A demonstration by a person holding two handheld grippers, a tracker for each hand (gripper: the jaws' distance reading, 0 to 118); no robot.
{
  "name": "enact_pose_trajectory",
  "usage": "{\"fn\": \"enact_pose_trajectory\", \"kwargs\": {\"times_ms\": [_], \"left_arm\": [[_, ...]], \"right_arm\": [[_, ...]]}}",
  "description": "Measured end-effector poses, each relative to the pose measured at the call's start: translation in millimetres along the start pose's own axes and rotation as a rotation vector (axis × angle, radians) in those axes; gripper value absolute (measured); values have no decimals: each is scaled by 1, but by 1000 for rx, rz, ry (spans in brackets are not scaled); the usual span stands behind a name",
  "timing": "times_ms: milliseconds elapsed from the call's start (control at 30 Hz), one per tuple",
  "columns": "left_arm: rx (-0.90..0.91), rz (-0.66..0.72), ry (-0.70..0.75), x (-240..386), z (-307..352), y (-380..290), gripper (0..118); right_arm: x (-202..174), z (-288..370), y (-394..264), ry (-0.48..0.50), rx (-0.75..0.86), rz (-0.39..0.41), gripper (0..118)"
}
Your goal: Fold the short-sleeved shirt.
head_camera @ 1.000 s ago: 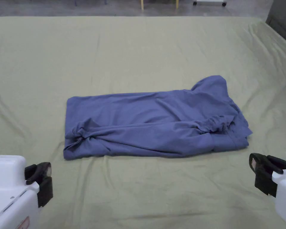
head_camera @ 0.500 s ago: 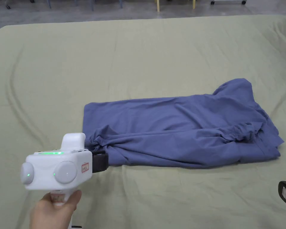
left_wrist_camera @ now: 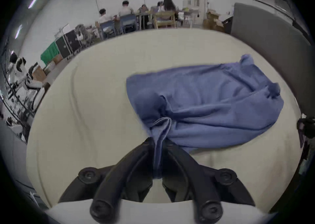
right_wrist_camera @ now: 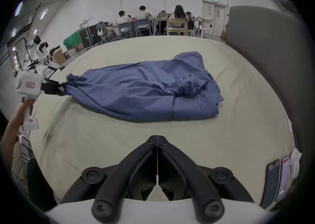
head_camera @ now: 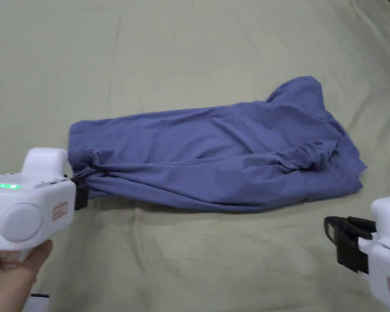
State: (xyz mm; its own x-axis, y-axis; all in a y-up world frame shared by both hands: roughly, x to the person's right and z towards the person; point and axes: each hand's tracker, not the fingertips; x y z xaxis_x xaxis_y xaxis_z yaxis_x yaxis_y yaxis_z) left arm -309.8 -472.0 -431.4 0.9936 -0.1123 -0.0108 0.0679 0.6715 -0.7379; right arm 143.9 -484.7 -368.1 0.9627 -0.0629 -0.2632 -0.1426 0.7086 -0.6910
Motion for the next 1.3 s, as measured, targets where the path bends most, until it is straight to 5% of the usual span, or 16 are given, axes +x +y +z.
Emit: {"fn": "enact_pose_trajectory", "kwargs": {"times_ms": [33,67,333,367,400,433,467,567,767,900,1300], "left_arm": [[29,-13,3,0,9,8,6],[32,-16,3,-1,13,14,6],[-46,22,-37,-7,-9,7,6],[-54,31,-38,-14,-20,1,6],[-61,36,-41,-15,-24,-1,6],[-69,49,-52,-17,-27,-3,6],[-84,68,-78,-20,-29,-5,6],[-85,106,-98,-30,-35,-9,6],[-60,158,-155,-51,-2,-8,6],[-64,91,-124,-53,34,-17,6],[-252,74,-106,-43,28,-119,6]], "right_arm": [[6,-7,8,5,-2,-10,93],[14,-15,15,1,-11,-31,118],[105,-131,56,-88,-128,-176,118],[113,-141,59,-122,-147,-174,114],[117,-147,61,-125,-171,-157,92],[119,-154,61,-97,-196,-127,20],[115,-149,62,-91,-164,-159,16],[106,-138,64,-98,-169,-79,15],[96,-71,56,-26,-87,-128,14],[72,-22,51,-50,-87,-18,14],[74,-8,-33,3,-219,-85,14]]}}
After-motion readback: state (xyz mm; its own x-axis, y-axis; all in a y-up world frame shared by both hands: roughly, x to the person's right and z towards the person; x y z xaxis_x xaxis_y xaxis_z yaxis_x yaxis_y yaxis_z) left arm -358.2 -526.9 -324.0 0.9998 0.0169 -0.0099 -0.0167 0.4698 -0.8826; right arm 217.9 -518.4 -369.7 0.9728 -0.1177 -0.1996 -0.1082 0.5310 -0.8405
